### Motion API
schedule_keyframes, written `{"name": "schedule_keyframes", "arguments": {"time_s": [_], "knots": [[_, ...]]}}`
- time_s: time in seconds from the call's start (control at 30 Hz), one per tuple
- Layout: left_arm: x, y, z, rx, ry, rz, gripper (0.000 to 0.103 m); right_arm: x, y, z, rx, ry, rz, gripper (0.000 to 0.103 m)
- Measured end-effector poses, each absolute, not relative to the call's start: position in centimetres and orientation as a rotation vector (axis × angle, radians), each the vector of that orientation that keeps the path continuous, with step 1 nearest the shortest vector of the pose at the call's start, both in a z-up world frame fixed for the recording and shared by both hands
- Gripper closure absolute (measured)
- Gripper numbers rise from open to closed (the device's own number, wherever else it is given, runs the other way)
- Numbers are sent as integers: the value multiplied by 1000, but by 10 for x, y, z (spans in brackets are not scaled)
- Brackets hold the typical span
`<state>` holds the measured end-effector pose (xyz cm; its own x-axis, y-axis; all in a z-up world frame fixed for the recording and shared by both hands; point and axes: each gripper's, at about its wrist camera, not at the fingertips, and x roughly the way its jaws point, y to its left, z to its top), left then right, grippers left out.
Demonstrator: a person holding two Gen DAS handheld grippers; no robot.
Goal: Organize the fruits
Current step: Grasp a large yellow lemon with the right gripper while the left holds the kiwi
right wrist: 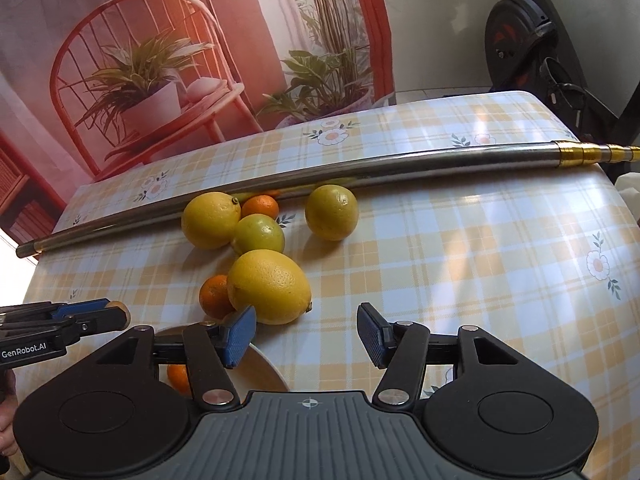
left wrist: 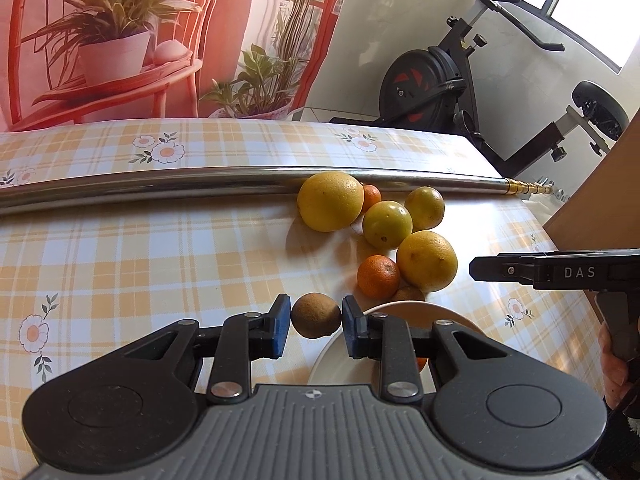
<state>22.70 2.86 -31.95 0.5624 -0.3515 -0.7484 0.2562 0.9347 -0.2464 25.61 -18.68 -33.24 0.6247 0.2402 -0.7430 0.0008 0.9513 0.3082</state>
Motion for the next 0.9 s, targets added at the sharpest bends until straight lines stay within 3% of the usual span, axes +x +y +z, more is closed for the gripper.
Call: {"name": "schedule_keyframes", "arguments": {"time_s": [0.9], "knots": [[220, 32, -319, -97, 894, -367, 74, 311, -150, -356, 209, 948, 232, 45]]}}
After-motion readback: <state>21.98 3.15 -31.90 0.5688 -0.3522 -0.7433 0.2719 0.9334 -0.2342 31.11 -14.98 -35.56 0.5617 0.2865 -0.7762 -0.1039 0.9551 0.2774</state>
